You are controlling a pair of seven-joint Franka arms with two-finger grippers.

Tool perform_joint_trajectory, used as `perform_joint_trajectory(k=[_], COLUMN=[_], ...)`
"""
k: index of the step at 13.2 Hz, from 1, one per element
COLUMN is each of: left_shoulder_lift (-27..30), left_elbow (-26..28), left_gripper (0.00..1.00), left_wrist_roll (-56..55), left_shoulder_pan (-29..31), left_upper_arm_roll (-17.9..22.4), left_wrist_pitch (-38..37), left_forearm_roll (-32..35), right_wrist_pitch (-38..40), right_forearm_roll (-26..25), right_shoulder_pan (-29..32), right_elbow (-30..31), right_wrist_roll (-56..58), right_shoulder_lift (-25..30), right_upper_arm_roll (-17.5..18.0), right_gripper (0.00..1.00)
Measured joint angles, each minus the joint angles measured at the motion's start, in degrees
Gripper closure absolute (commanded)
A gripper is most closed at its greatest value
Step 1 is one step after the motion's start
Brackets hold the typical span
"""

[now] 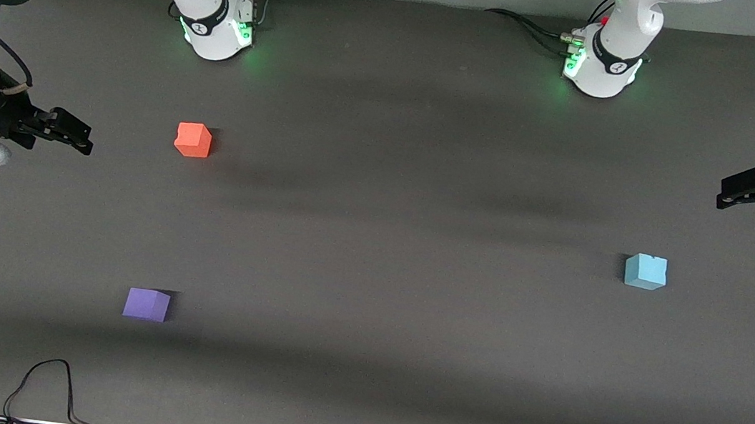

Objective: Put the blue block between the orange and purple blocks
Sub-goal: 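Move the left gripper down over the light-blue cube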

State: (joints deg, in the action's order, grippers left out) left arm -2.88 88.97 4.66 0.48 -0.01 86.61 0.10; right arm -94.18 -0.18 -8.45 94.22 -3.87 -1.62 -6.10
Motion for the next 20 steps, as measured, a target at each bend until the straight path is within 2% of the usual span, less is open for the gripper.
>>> perform_joint_trajectory(k=[6,10,15,20], left_shoulder_lift=[0.00,0.92,5.93,6.24], left_elbow=[0.13,1.70,9.24,21.46], left_gripper=[0.00,0.00,0.00,0.00], left_wrist_roll=[0.53,8.97,14.56,14.61], left_shoulder_pan=[-0.08,1.16,4.24,3.73], left_upper_arm_roll=[0.13,3.01,3.60,2.31], left_wrist_pitch=[-0.47,-1.38,1.89,16.66], left_forearm_roll=[0.04,1.25,1.67,1.69], right_wrist_pitch=[0.00,0.00,0.00,0.00], right_forearm_roll=[0.00,0.00,0.00,0.00], right_shoulder_pan=[0.02,0.02,0.03,0.03], right_elbow=[0.00,0.00,0.00,0.00], right_wrist_roll=[0.00,0.00,0.00,0.00], right_shoulder_lift=[-0.03,-0.04,-0.09,-0.11], right_upper_arm_roll=[-0.10,-0.11,-0.12,-0.12], right_gripper=[0.00,0.00,0.00,0.00])
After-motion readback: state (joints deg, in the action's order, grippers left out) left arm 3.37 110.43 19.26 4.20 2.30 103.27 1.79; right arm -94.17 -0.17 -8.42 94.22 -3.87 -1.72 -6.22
